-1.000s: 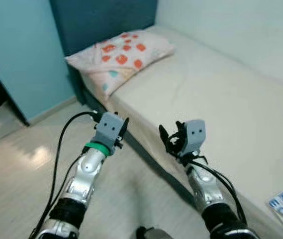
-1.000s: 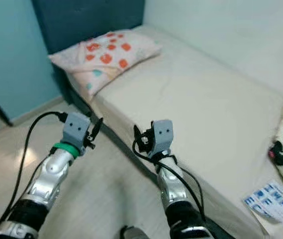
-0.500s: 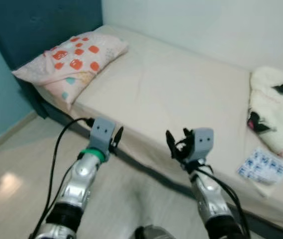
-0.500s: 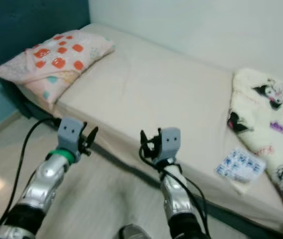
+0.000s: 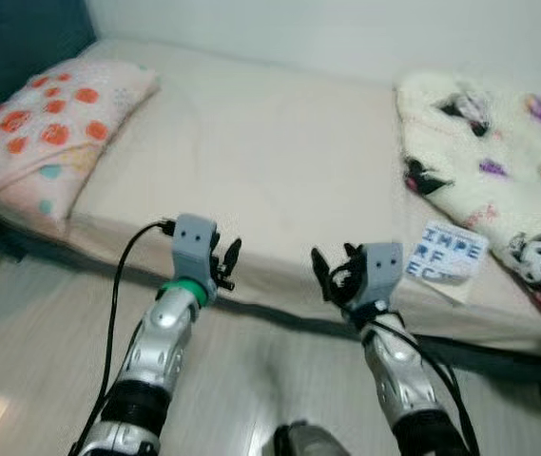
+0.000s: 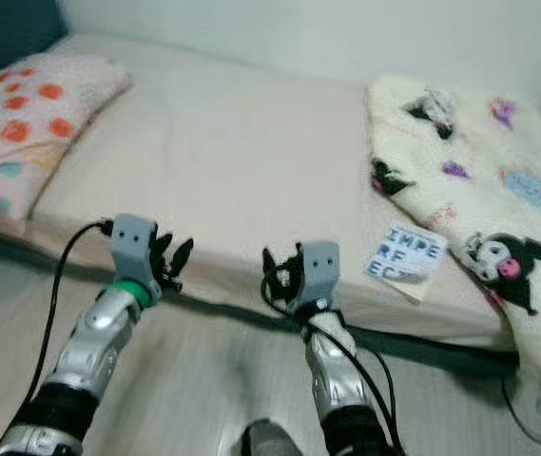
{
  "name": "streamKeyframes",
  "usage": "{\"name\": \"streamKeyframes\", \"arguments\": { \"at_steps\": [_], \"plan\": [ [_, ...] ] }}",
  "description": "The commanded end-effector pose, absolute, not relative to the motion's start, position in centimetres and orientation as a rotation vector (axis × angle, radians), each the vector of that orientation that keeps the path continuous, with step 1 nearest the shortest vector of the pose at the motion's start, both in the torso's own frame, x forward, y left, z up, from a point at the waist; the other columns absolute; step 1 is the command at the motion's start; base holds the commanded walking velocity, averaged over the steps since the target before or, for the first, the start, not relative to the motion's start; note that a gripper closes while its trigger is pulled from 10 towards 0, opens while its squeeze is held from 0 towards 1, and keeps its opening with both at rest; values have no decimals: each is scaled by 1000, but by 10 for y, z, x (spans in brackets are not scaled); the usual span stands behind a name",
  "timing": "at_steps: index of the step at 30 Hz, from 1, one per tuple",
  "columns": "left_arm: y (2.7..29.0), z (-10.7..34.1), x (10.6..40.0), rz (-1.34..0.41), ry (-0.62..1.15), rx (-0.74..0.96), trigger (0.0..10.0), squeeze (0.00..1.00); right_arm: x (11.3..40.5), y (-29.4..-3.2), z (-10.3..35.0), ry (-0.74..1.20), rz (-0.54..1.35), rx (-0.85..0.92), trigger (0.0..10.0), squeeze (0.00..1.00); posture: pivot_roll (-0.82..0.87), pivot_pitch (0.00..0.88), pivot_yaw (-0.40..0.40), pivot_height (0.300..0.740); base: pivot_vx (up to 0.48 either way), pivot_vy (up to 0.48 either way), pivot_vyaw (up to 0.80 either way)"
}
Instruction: Clean up the room
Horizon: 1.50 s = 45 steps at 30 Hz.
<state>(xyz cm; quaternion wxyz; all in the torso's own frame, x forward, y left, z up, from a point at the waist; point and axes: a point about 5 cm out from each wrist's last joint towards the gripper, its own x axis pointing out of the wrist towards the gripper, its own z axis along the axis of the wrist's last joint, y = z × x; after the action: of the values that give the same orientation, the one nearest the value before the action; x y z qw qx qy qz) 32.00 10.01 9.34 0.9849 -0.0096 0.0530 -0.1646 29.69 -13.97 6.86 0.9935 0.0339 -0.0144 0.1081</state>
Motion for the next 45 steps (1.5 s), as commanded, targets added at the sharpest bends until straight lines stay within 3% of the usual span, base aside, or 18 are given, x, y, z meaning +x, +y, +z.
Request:
{"name": "streamKeyframes", "arguments": {
  "at_steps": [1,45],
  "plan": [
    [102,92,319,-333,126,-28,10000,0,296,-138,68,-20,213,79,10000,0,-41,23,34,740,0,0,-775],
    [105,89,320,-321,157,-10,10000,0,299,-134,68,0,233,71,10000,0,-31,4,32,740,0,0,-775]
  ]
}}
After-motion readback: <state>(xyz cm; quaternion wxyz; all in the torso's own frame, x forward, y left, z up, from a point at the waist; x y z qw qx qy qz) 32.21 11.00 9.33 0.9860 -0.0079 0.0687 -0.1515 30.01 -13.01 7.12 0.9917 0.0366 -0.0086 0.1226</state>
